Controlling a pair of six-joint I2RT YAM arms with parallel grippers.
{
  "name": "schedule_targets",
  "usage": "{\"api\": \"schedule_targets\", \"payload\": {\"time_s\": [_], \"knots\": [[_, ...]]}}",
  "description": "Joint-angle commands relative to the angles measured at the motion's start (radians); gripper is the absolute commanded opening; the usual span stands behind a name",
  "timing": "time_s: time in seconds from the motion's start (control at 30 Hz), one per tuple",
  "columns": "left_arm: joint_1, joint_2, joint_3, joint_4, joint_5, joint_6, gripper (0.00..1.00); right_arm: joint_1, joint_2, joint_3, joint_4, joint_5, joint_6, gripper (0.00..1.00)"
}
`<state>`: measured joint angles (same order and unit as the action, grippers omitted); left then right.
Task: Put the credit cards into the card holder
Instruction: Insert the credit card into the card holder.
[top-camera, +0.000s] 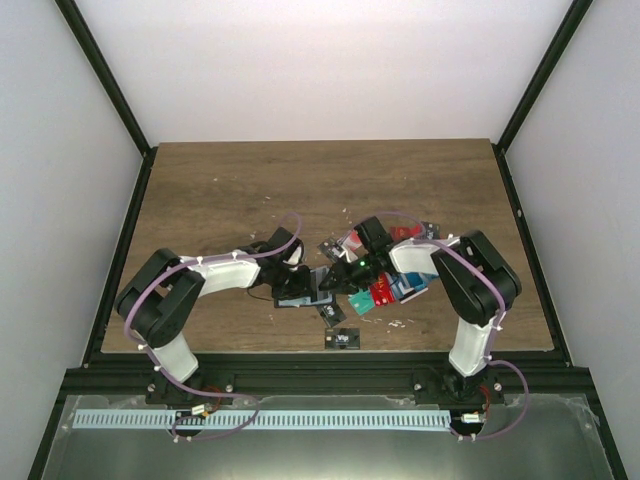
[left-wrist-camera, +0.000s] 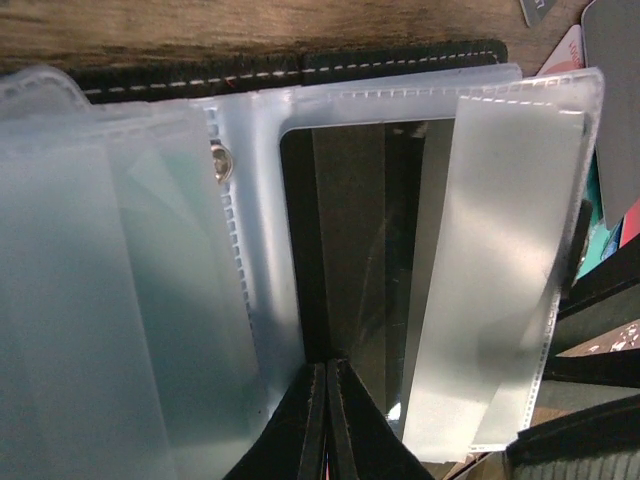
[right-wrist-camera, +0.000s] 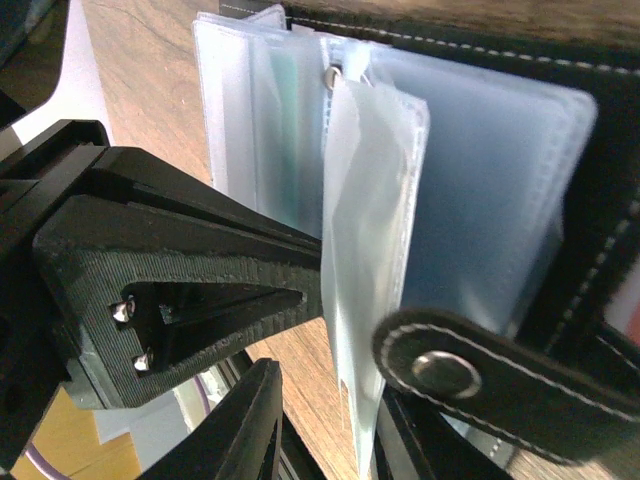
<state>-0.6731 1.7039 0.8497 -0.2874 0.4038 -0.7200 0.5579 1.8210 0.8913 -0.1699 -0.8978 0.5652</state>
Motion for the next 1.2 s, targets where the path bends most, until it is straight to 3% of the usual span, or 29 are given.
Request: {"api": "schedule_targets", "payload": {"time_s": [0.0,0.23,0.47,0.7,0.87,1.03,1.17], "knots": [[-0.004,-0.037,0.029,-0.031,-0.032,0.015,0.04,0.031,0.024,0.075,-0.027,-0.021,-0.017,0.26],[0.033,-0.183,0.026,-0.136,-0.092,0.017,0.04,0.078,0.075,0.161,-0.081,-0.012,-0.026,0.28],[0.137,-0.431,-0.078,-0.262,-0.18,0.017,0.06,0.161,0.168,0.305,-0.104,-0.04,-0.023,0.34],[0.188,-0.582,-0.166,-0.3,-0.15,0.017,0.08,0.185,0.173,0.377,-0.107,-0.101,-0.026,0.42],[0.188,-0.598,-0.175,-0.294,-0.1,0.047,0.09,0.185,0.099,0.353,-0.117,-0.103,-0.024,0.57],[0.175,-0.605,-0.172,-0.268,-0.037,0.064,0.09,0.168,-0.015,0.269,-0.139,-0.037,-0.018,0.57],[0.112,-0.574,-0.171,-0.215,0.029,0.067,0.09,0.116,-0.149,0.112,-0.2,0.083,-0.019,0.57]]}}
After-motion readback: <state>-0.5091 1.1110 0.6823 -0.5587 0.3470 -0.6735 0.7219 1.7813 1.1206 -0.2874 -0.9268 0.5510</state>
